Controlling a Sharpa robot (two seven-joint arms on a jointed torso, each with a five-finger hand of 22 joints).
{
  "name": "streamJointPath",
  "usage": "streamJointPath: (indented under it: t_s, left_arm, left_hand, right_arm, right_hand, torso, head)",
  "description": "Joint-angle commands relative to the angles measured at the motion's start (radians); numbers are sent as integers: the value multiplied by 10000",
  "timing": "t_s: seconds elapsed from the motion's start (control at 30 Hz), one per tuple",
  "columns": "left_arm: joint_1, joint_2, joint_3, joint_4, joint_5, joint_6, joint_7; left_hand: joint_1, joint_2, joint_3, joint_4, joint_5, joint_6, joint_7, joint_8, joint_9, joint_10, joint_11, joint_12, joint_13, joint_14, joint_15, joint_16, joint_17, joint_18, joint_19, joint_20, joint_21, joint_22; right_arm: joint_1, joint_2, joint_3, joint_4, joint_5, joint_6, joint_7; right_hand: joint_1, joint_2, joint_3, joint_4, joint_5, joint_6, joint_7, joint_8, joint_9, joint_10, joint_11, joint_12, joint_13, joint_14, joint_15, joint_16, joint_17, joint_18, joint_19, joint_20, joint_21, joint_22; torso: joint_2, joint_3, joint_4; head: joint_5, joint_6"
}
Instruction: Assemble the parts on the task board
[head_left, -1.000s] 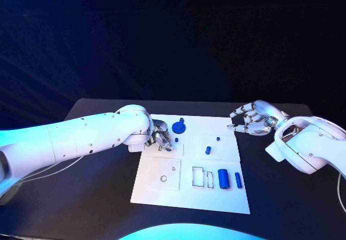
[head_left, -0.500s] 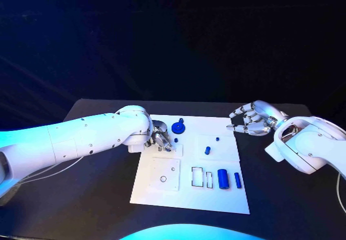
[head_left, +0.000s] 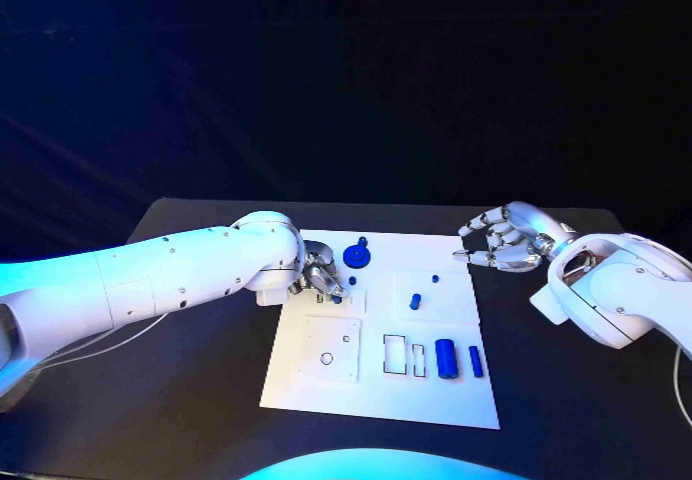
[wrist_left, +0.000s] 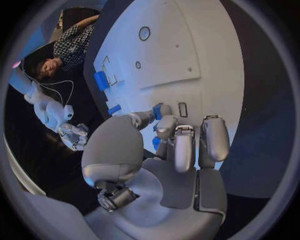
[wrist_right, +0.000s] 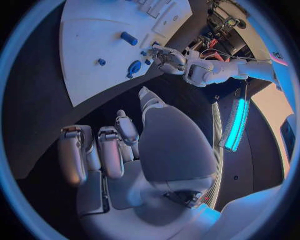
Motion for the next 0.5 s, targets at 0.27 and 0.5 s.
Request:
streamJointPath:
  t_s: [0.27, 0.5]
  left_arm:
    - [-14, 55, -2, -42, 182, -130, -20]
    - [-12, 76, 0, -65, 229, -14, -24]
  left_hand:
    - [63, 151, 1309, -1326, -42, -189, 87, -189, -17, -189, 65, -137, -181, 890, 5, -28, 2138, -106, -69, 14, -50, -93]
    - [73, 172, 1323, -1377, -43, -284, 134, -310, -40, -235, 106, -151, -199, 882, 41, -41, 2113, -101, -89, 36, -65, -116]
  right_arm:
    - [-9, -1, 3, -2, -152, 185, 32]
    - [-11, -5, 3, -1, -154, 214, 28]
  right_hand:
    - [-43, 21, -81, -1, 9, 71, 20, 35, -16, -67, -31, -26, -12, 886, -5, -52, 2074, 136, 590, 31, -56, 2303]
    - [-43, 21, -81, -1, 9, 71, 20, 35, -16, -67, -31, -26, -12, 886, -5, -52, 2074, 136, 590, 31, -56, 2303]
  torso:
    - [-8, 3, 2]
    - [-7, 2, 4]
  head:
    - [-12, 2]
    - [-30, -16]
